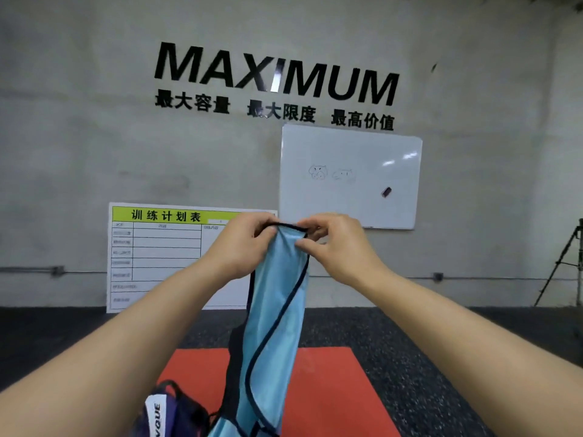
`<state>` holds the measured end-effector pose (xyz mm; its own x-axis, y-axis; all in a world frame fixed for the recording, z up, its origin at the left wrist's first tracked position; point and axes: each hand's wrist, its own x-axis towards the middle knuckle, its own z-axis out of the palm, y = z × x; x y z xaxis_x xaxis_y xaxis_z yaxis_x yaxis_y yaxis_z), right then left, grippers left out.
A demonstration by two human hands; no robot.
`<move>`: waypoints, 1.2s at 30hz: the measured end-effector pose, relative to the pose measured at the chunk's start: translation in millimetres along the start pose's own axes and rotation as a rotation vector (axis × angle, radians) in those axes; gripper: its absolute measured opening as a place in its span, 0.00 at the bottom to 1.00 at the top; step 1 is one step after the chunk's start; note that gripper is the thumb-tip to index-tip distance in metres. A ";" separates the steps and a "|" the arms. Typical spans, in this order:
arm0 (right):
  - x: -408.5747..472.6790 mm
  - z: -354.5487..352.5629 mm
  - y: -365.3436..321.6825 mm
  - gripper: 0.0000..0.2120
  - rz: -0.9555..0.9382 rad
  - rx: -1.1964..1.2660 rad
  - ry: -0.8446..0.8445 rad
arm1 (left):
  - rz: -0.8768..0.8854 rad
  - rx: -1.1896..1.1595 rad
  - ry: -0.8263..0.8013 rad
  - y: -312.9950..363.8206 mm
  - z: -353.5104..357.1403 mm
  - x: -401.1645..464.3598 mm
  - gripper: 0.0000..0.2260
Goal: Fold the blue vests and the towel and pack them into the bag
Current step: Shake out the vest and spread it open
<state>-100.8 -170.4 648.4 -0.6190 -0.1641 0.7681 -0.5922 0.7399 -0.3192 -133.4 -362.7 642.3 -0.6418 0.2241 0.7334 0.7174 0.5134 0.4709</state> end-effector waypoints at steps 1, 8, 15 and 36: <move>-3.4 6.6 4.5 0.06 0.006 -0.020 0.004 | -0.004 0.009 -0.007 -4.8 2.4 -0.9 0.11; -15.0 36.8 45.1 0.13 0.152 0.024 -0.130 | 0.013 0.069 -0.028 -31.3 11.1 1.4 0.12; -17.5 35.4 90.8 0.04 0.233 -0.228 -0.116 | -0.046 0.144 0.013 -52.5 -7.8 4.5 0.10; -16.2 21.1 215.2 0.09 0.771 0.354 0.168 | -0.423 -0.149 0.170 -146.6 -6.1 7.4 0.10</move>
<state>-229.1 -22.3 555.5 -0.8463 0.4192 0.3288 -0.1812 0.3539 -0.9176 -241.7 -441.4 581.7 -0.8413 -0.1237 0.5262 0.4420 0.4030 0.8014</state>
